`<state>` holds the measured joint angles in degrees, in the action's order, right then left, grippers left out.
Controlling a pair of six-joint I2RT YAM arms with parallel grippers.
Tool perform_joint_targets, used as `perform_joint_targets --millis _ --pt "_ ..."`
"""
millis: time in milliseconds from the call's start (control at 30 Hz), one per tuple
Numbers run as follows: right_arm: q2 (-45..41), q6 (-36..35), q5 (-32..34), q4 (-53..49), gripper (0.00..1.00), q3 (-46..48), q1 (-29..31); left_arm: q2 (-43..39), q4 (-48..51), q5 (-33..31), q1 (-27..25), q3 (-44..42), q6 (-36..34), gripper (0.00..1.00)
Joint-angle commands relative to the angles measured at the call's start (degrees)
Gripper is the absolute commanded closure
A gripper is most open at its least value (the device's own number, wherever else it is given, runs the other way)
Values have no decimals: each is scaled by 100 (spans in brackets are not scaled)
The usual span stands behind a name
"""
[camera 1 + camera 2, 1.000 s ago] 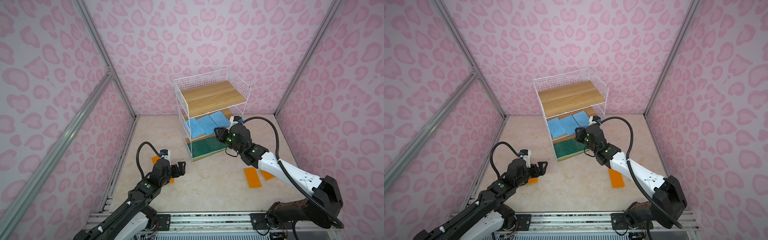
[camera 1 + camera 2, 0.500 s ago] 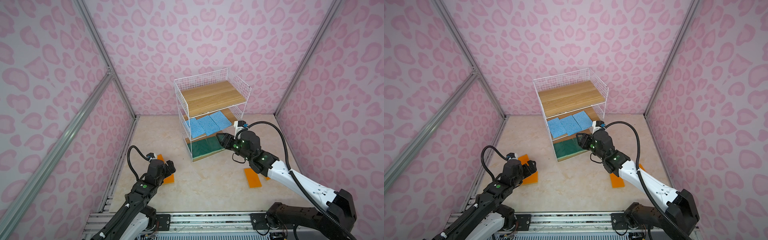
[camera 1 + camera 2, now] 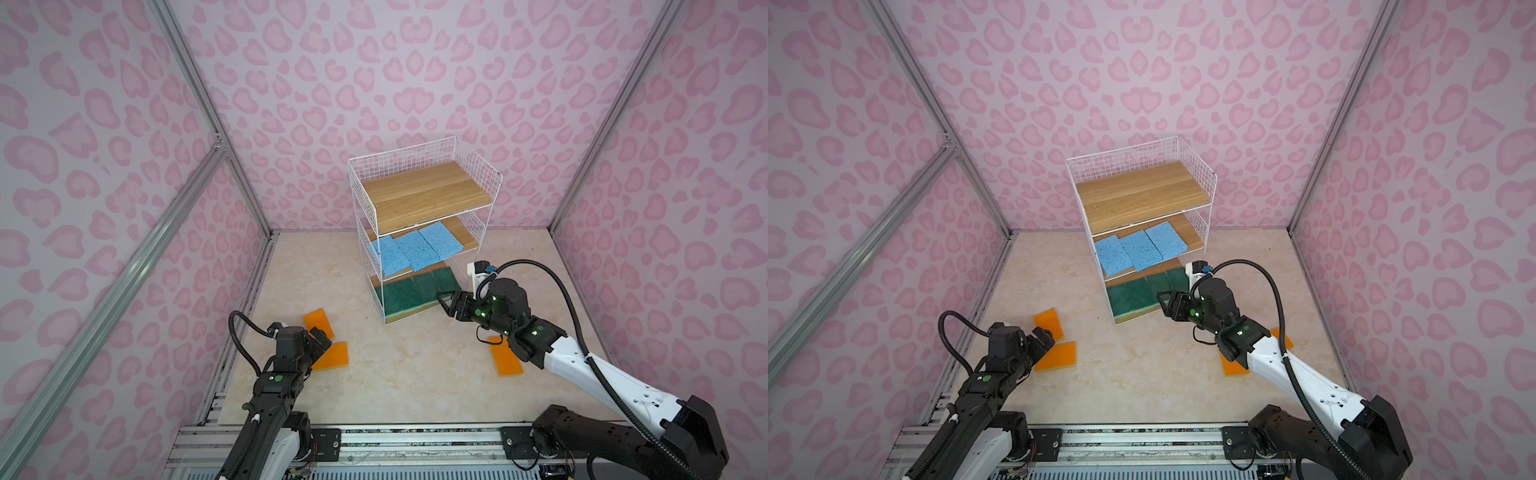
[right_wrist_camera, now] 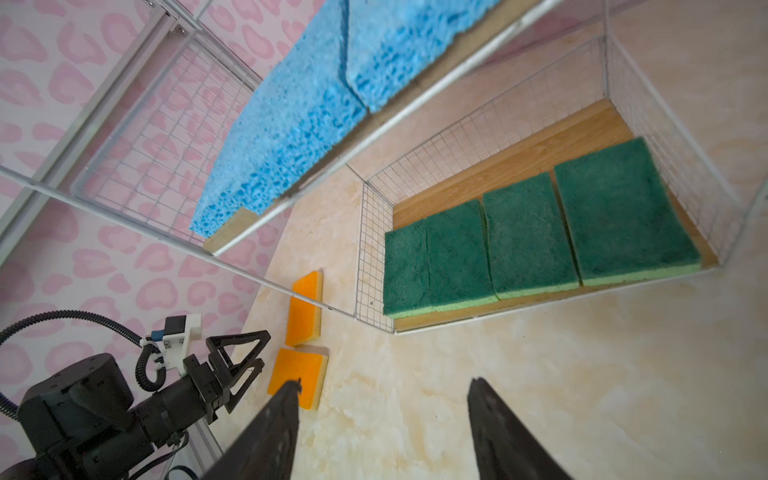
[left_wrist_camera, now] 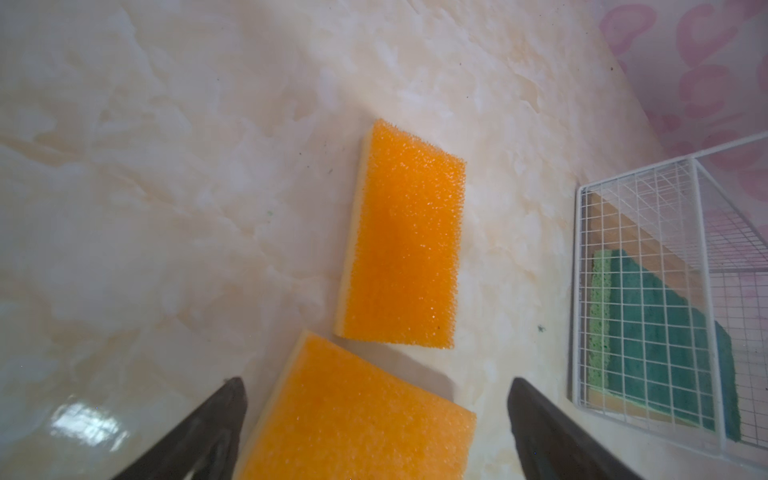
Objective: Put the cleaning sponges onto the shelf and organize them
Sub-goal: 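Lower the left gripper onto an orange sponge on the table and grasp it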
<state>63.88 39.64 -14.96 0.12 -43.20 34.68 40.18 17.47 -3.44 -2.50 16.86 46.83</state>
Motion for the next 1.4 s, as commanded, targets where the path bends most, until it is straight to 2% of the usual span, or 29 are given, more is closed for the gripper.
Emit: perform_joint_targets --millis 0,267,500,967,1200,1367 --pt "34 -134 -310 200 34 127 -35 -41 275 -161 55 -44 72 0" --pt "141 -258 -550 155 34 189 -89 252 442 -412 58 -37 351 4" --pt "180 -274 -597 155 34 222 -119 516 161 -391 60 -216 692 9" --pt "182 -279 -604 101 34 220 -141 771 -204 -292 30 -399 894 10" --pt "193 -300 -555 93 33 240 -181 815 -659 -87 -265 -573 996 11" --pt "235 -322 -565 81 33 193 -199 1117 -826 -182 -495 -504 1047 13"
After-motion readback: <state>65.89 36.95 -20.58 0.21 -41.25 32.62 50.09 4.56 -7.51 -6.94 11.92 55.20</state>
